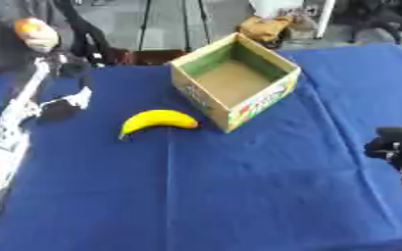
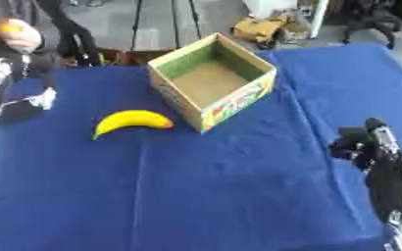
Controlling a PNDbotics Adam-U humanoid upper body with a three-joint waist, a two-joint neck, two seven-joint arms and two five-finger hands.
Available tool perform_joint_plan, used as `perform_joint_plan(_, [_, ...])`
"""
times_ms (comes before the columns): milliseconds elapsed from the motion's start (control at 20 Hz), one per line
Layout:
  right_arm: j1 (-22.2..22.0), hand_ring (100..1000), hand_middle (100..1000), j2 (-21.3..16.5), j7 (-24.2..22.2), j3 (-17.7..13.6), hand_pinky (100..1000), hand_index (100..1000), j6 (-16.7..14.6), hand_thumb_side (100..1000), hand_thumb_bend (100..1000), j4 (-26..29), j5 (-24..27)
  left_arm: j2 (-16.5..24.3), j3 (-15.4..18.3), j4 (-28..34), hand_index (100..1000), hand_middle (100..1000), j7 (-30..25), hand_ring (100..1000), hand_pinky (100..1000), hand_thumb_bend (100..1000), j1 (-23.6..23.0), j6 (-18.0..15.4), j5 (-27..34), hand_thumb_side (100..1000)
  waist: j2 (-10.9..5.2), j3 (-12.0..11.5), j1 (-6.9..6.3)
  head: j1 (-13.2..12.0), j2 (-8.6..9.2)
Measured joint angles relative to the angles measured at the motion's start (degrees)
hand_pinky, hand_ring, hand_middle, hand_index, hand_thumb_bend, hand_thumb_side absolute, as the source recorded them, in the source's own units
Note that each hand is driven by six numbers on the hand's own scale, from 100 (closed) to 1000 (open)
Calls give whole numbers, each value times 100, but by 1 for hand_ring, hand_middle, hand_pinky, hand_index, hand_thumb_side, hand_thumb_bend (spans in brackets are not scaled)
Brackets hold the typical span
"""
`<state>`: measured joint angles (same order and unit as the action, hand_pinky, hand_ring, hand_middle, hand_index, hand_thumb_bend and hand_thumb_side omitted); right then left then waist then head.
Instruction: Pick up objects on the table and place them in the box.
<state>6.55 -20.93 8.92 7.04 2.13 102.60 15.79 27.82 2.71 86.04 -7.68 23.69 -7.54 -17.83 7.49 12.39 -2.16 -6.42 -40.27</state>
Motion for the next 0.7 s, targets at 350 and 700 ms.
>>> perform_joint_plan(350, [-1, 612, 522, 0, -1, 0, 663, 657, -1, 935, 100, -15, -1, 48, -22, -156, 719, 645, -84, 725, 751, 214, 107, -9, -228, 100, 0, 22, -7, 0, 0])
perform_joint_plan(700, [-1, 612, 522, 0, -1, 0, 663, 657, -1, 936, 100, -16, -1, 48, -77, -249, 734, 655, -112, 729, 760, 227, 211, -7, -310, 100, -1, 27, -18, 2, 0])
